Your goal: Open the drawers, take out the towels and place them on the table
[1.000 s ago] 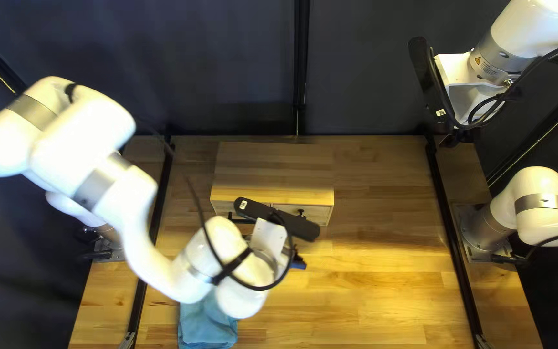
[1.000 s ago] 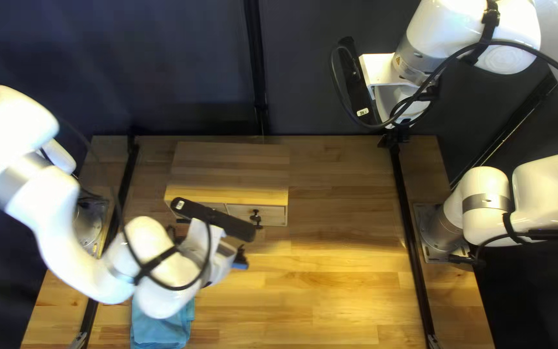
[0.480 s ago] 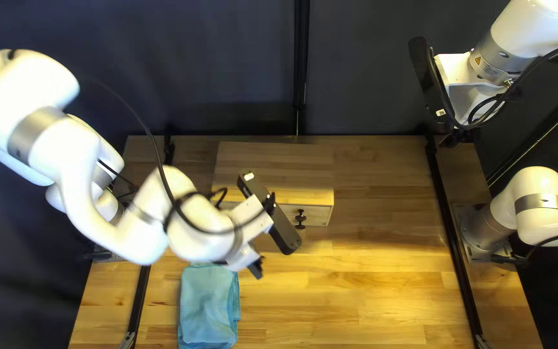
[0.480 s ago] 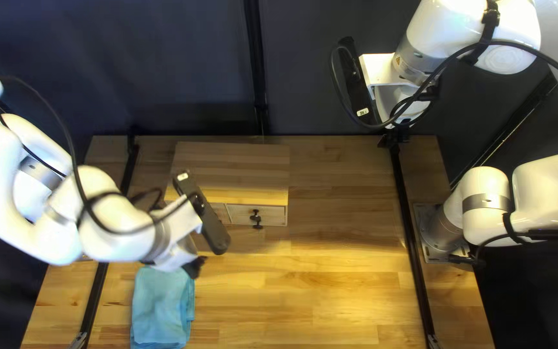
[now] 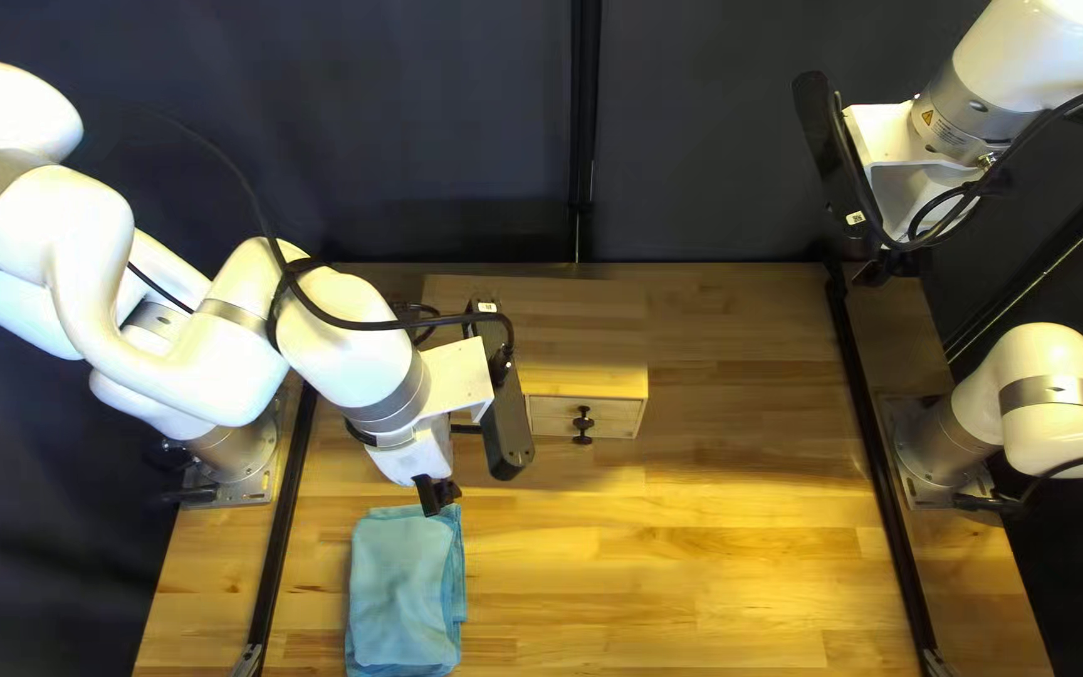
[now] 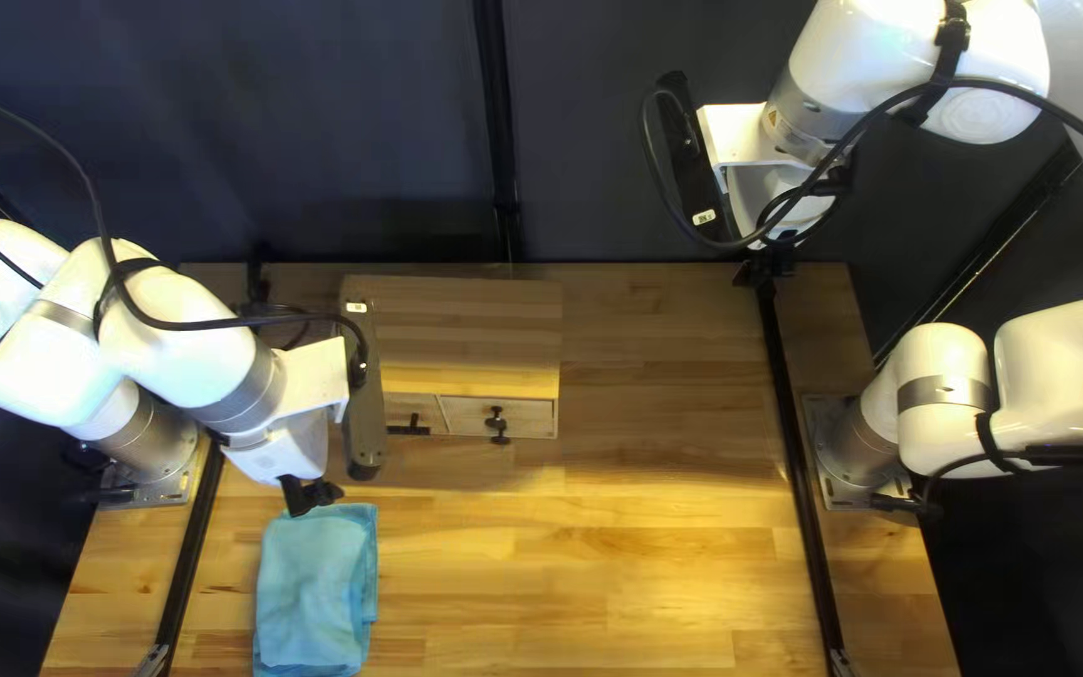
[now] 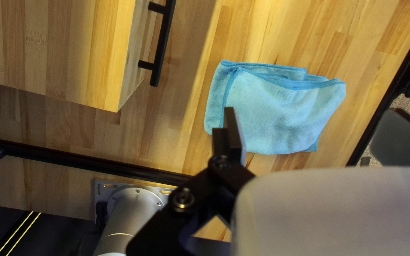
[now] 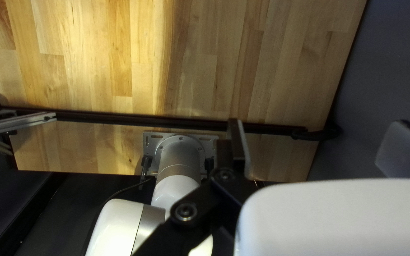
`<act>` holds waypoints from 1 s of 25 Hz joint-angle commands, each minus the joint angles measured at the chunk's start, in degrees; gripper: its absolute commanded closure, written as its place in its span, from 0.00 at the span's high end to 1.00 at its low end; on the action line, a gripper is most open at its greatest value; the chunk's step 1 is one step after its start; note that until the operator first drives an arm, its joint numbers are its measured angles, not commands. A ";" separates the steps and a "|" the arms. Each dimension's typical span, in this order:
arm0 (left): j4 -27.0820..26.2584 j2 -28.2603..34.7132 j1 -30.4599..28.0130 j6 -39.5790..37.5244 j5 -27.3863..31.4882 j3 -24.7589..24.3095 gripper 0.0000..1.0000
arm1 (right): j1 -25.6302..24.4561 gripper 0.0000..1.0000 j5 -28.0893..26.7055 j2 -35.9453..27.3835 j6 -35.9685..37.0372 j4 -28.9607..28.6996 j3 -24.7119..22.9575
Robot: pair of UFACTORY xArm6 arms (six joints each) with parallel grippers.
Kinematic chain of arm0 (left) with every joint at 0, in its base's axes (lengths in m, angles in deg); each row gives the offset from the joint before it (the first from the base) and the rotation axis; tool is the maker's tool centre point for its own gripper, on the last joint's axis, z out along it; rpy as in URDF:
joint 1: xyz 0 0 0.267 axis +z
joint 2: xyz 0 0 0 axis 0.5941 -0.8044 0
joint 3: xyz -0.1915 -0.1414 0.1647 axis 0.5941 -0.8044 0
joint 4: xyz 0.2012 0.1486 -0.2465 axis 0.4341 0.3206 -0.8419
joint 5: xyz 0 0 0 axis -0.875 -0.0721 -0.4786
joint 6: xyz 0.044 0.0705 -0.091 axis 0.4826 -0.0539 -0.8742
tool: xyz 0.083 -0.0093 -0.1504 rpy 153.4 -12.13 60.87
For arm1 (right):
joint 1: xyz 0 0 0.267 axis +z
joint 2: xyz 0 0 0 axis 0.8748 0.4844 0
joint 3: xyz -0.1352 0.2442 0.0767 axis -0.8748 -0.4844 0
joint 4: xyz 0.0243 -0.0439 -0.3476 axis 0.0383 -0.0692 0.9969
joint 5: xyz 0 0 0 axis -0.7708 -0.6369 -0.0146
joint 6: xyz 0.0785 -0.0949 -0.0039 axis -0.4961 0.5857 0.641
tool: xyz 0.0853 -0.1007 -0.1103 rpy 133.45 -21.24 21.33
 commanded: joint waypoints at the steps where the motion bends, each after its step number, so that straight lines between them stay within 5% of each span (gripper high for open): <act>1: 0.00 0.00 0.00 0.00 0.00 0.00 1.00 | 0.00 1.00 0.00 0.00 0.00 0.00 0.00; 12: 0.00 0.00 0.00 0.00 0.00 0.00 1.00 | 0.00 1.00 0.00 0.00 0.00 0.00 0.00; 25: 1.40 5.13 11.04 20.56 20.53 10.43 1.00 | 0.00 1.00 0.00 0.00 0.00 0.00 0.00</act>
